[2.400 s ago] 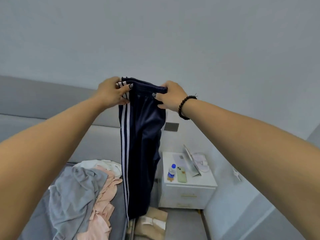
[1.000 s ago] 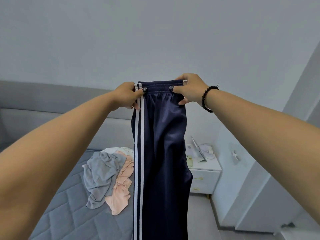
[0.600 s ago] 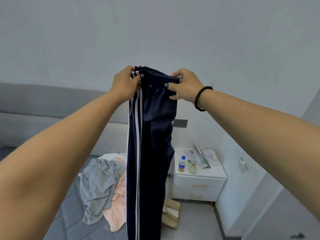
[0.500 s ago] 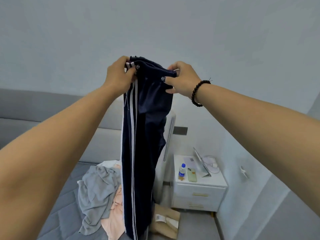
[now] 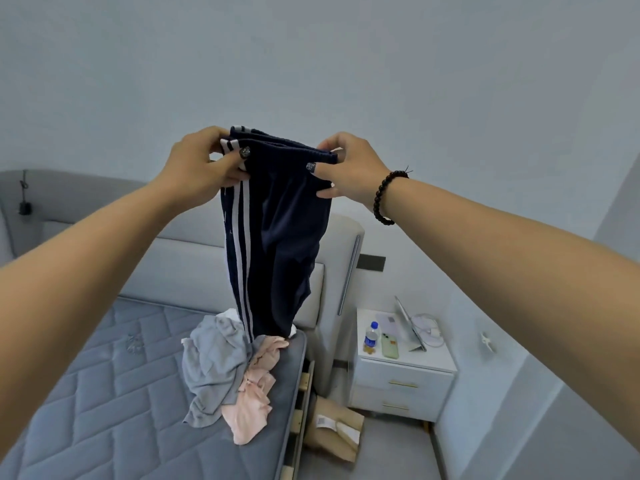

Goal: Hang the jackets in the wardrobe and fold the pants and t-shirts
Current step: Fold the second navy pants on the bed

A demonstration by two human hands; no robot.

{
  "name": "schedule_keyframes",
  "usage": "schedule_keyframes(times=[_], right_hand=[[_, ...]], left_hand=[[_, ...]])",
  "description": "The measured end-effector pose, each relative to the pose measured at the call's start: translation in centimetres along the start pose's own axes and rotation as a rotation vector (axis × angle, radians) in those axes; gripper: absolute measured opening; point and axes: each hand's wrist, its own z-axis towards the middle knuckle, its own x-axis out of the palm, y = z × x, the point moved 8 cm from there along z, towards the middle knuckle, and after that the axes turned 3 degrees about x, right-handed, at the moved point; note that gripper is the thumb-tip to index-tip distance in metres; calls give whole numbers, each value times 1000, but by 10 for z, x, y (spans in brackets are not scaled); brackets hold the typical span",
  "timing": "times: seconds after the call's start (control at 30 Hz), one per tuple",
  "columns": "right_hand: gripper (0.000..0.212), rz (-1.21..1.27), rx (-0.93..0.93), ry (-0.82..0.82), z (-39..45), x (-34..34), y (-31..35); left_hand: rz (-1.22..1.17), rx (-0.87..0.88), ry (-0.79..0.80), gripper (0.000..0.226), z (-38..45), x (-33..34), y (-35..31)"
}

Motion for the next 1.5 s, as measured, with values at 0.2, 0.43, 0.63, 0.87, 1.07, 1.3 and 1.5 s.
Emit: schedule_keyframes(times=[0.2,0.43,0.63,0.87,1.07,1.3,1.5], right_hand=[[17,67,181,166,-75,38,-39],[23,85,415,409,-170,96,-117],[20,106,570,641,-242,155,-207],[20,125,743,647,-244,205,-313],[19,122,871,637,-234,270,-432],[24,107,928,501,-198,351,-569],[29,9,931,512,-183,399,-667]], left_hand=[[180,-134,249,21,-94,-6,13],[172,-387,624,34,-207,7,63],[9,-639,874,41,-301,39,139],[-43,-792,779,32,-349,68,238],[35,-907,703,20,-383,99,361],[91,-1071,401,10,-431,135,513],[165,-1130,568,37,-466,177,612]])
